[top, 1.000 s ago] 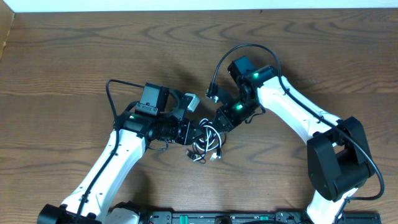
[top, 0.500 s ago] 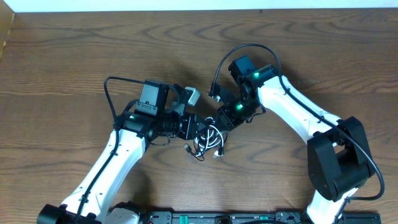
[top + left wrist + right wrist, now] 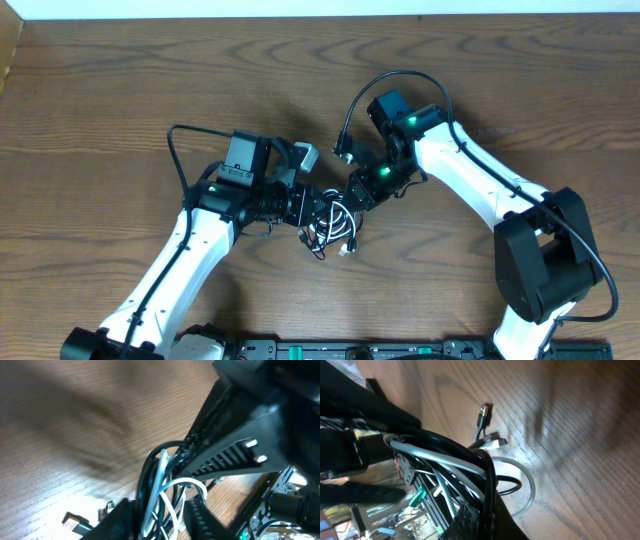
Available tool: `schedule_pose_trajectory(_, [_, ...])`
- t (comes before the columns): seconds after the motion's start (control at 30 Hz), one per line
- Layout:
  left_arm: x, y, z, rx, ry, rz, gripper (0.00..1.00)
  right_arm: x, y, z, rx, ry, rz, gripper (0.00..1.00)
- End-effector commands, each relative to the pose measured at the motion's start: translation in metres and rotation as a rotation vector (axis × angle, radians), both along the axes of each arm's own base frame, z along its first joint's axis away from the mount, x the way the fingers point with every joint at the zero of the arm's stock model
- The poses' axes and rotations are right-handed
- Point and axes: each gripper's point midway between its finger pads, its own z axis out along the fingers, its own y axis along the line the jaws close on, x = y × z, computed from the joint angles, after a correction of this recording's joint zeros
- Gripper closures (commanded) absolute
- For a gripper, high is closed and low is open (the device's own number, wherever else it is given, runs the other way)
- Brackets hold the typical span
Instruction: Untangle cables
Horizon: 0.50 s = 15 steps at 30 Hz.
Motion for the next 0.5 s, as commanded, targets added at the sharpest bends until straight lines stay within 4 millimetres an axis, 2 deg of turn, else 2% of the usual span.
schedule_pose_trajectory(0.0, [-0.008, 0.003, -0.013, 0.019, 0.039, 0.004, 0.81, -0.004, 0.006, 0.009, 0.045, 0.022, -0.002, 0.99])
schedule_pose_trajectory(0.03, [-0.008, 0.003, -0.014, 0.019, 0.040, 0.004, 0.92, -0.004, 0.006, 0.009, 0.045, 0.022, -0.002, 0.99])
schedule_pose_trajectory(0.2, [-0.006, 0.002, -0.012, 0.011, 0.040, 0.018, 0.93, -0.003, 0.004, 0.007, 0.029, 0.018, -0.004, 0.99])
schedule_pose_trajectory(0.3, [-0.004, 0.004, -0.010, 0.009, 0.034, 0.026, 0.93, 0.006, -0.014, -0.010, -0.130, -0.008, -0.071, 0.99])
schedule_pose_trajectory(0.37, [-0.001, 0.009, -0.005, 0.005, 0.022, 0.045, 0.92, 0.023, -0.053, -0.032, -0.410, -0.047, -0.235, 0.99])
schedule_pose_trajectory(0.4, [0.001, 0.012, -0.001, 0.002, 0.014, 0.056, 0.93, 0.032, -0.083, -0.040, -0.591, -0.078, -0.354, 0.99])
schedule_pose_trajectory(0.47, [0.005, 0.020, 0.008, -0.004, -0.007, 0.086, 0.93, 0.040, -0.123, -0.042, -0.813, -0.127, -0.511, 0.99])
